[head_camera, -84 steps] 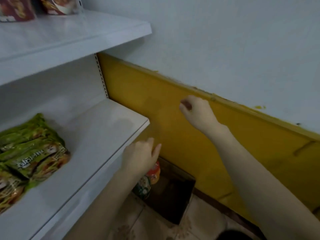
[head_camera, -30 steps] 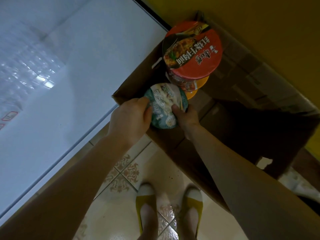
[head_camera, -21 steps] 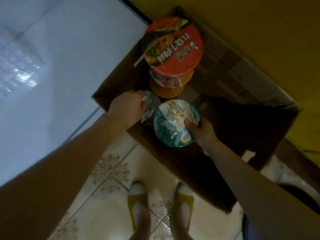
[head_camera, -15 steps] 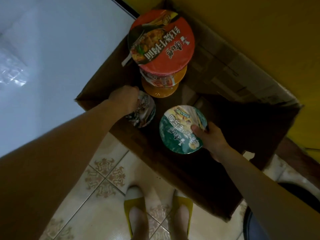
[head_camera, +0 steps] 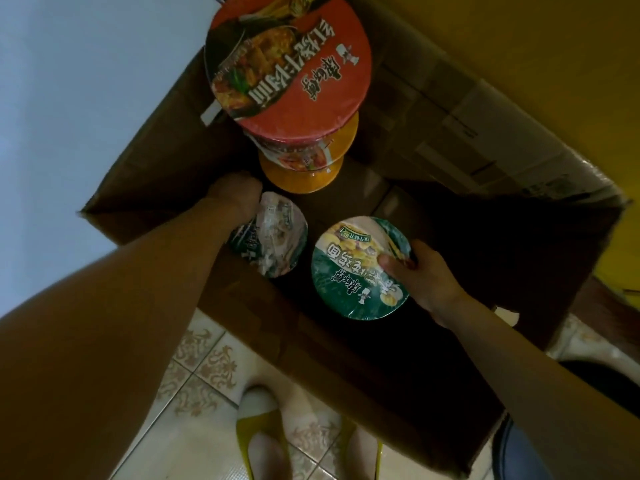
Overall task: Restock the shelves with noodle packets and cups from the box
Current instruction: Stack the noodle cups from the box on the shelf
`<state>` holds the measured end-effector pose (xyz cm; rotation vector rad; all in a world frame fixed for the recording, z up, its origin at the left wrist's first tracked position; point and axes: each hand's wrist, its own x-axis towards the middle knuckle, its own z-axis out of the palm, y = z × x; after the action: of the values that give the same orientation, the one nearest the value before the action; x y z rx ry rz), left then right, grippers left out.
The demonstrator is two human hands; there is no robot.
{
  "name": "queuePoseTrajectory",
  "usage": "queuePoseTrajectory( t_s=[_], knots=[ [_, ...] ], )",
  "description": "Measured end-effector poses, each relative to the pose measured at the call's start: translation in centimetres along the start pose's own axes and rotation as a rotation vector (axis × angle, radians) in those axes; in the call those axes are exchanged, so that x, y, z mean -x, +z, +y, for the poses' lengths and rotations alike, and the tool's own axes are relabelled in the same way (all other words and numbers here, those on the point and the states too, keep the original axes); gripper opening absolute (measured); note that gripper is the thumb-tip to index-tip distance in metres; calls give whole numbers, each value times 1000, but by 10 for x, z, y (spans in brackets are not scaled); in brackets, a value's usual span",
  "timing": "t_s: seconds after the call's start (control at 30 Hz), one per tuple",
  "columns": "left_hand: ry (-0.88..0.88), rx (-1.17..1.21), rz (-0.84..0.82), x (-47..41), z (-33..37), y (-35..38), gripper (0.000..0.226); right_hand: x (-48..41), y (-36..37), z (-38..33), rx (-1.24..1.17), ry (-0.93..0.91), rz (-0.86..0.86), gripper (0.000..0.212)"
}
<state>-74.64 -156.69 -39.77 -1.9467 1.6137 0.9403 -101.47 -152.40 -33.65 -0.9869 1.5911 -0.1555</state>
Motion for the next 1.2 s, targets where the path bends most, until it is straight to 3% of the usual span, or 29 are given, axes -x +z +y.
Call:
queuePoseTrajectory(
  t_s=[0.07,0.17,0.33,0.53,0.8,1.2],
  knots=[
    [38,106,-23,0,4,6,32,-1,-4,0,-7,6,4,20],
    [39,322,-125,0,6,10,38,-2,-8,2,14,13,7,31],
    [85,375,-139,2,21,14,20,0,-15,6,5,38,-8,35],
    [125,494,40,9,42,13,43,11,-32,5,-13,36,20,35],
    [98,577,220,40,58,13,33,34,-56,-17,108,-74,39,44],
    [-55,647,379,154,54,-51,31,121,-77,-83,249,-134,-58,33]
  ],
)
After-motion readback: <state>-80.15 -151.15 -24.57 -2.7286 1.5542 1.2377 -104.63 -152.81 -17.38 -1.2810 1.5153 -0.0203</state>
